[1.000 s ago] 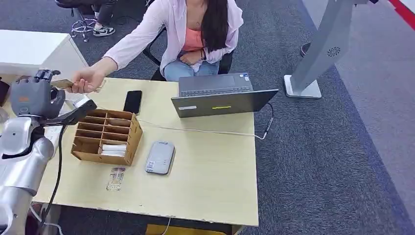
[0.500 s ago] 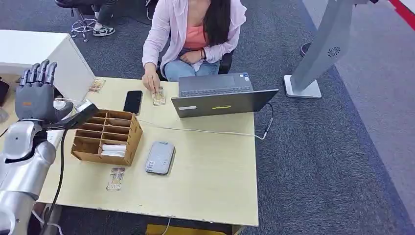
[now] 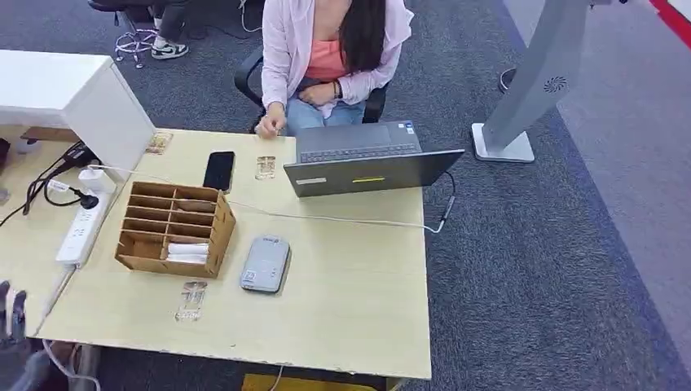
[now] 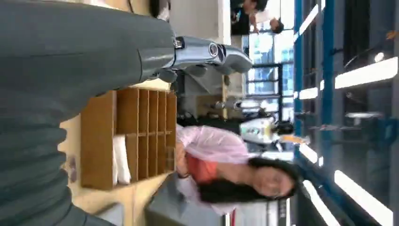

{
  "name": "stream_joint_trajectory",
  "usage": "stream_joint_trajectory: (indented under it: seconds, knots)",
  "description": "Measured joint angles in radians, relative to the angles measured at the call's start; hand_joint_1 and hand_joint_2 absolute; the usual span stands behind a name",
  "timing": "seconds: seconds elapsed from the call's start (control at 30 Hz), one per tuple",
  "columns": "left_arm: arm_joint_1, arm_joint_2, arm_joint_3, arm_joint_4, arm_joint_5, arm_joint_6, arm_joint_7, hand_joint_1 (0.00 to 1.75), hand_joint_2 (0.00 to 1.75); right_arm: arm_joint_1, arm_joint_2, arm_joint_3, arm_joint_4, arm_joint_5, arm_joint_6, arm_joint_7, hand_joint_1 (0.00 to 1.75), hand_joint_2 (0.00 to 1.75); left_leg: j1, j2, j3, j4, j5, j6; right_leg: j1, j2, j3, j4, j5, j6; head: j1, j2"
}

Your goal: Pass the card to the sensor for recognition and then transmit it.

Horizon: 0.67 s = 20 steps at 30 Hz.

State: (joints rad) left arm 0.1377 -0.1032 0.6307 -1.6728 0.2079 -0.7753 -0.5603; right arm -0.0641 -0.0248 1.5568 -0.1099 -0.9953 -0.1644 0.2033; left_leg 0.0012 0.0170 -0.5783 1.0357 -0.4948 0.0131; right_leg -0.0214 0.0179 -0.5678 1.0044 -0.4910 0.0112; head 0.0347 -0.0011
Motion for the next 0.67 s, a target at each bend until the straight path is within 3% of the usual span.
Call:
stream_joint_trajectory:
  seconds: [0.03,0.07,0.1,0.17,0.23,0.27,0.37,0.43,0.5,0.6,0.63,0.67]
  knots:
    - [-0.006,-0.043,0.137,-0.012,-0.013,-0.088,0.017,0.00,1.75,0.001,0.002,0.000,0.000,-0.002,0.000,-0.003,0.00,1.75,0.000,0.000,0.000,0.000,0.000,0.000,0.000,0.000,0.000,0.000,0.000,0.000,-0.003,0.000]
    - [-0.019,-0.071,0.235,-0.017,-0.016,-0.126,0.038,0.00,1.75,0.004,0.003,-0.001,0.000,-0.010,0.000,-0.010,0.00,1.75,0.000,0.000,0.001,0.000,0.000,0.001,0.000,-0.001,0.000,0.000,0.000,0.000,-0.005,0.000]
    - [-0.034,-0.099,0.335,-0.017,-0.002,-0.144,0.060,0.00,1.75,0.004,0.005,-0.002,0.000,-0.014,0.000,-0.017,0.00,1.75,0.000,-0.002,0.001,0.000,0.000,0.001,0.000,-0.002,0.000,0.000,0.000,0.000,-0.005,0.000]
    - [-0.061,-0.130,0.462,-0.015,0.047,-0.150,0.099,0.00,1.75,0.005,0.008,-0.004,0.000,-0.019,0.000,-0.026,0.00,1.75,0.000,-0.004,0.000,0.000,0.001,0.000,0.001,-0.004,0.003,0.000,0.000,0.000,-0.004,0.000]
    - [-0.104,-0.158,0.613,0.014,0.163,-0.143,0.154,0.00,1.75,0.006,0.010,-0.005,0.001,-0.021,0.000,-0.035,0.00,1.75,0.000,-0.006,0.002,0.000,0.001,0.000,0.001,-0.006,0.004,0.000,0.000,-0.001,-0.004,0.000]
    - [-0.117,-0.166,0.682,0.039,0.222,-0.124,0.177,0.00,0.00,0.007,0.011,-0.005,0.001,-0.020,0.002,-0.037,0.00,1.75,0.000,-0.005,0.003,0.000,0.001,0.000,0.001,-0.005,0.005,0.000,0.000,-0.001,-0.004,0.000]
    - [-0.123,-0.170,0.776,0.149,0.381,-0.010,0.256,0.00,0.00,0.007,0.011,-0.005,0.002,-0.018,0.005,-0.038,0.00,1.75,0.000,-0.007,0.004,0.000,0.001,0.000,0.000,-0.006,0.005,0.000,0.000,-0.001,-0.005,0.000]
    - [-0.125,-0.168,0.816,0.266,0.434,0.080,0.276,0.00,0.00,0.006,0.011,-0.005,0.003,-0.010,0.010,-0.037,0.00,1.75,0.000,-0.010,0.003,0.000,0.001,0.000,0.000,-0.009,0.006,0.000,0.000,0.000,-0.004,0.000]
    - [-0.127,-0.168,0.846,0.389,0.397,0.226,0.265,0.00,0.00,0.003,0.009,-0.005,0.005,0.008,0.020,-0.027,0.00,1.75,-0.001,-0.010,0.004,0.000,0.001,0.000,-0.001,-0.009,0.006,-0.001,0.000,0.000,-0.002,0.000]
    - [-0.127,-0.156,0.860,0.672,0.242,0.466,0.181,0.00,0.00,-0.004,-0.002,-0.001,0.006,0.044,0.040,-0.018,0.00,1.75,-0.002,-0.011,0.004,0.000,0.001,0.001,-0.001,-0.009,0.006,-0.001,0.000,0.001,-0.007,0.000]
    - [-0.130,-0.154,0.860,0.765,0.189,0.540,0.166,0.00,1.75,-0.006,-0.005,-0.001,0.006,0.053,0.043,-0.018,0.00,1.75,-0.002,-0.012,0.004,0.001,0.001,0.001,-0.001,-0.011,0.006,-0.001,0.000,0.001,-0.006,0.000]
    - [-0.136,-0.151,0.860,0.846,0.136,0.625,0.152,0.00,1.75,-0.008,-0.007,0.000,0.006,0.062,0.043,-0.017,0.00,1.75,-0.002,-0.013,0.004,0.001,0.001,0.001,-0.001,-0.012,0.006,-0.001,-0.001,0.001,-0.005,0.000]
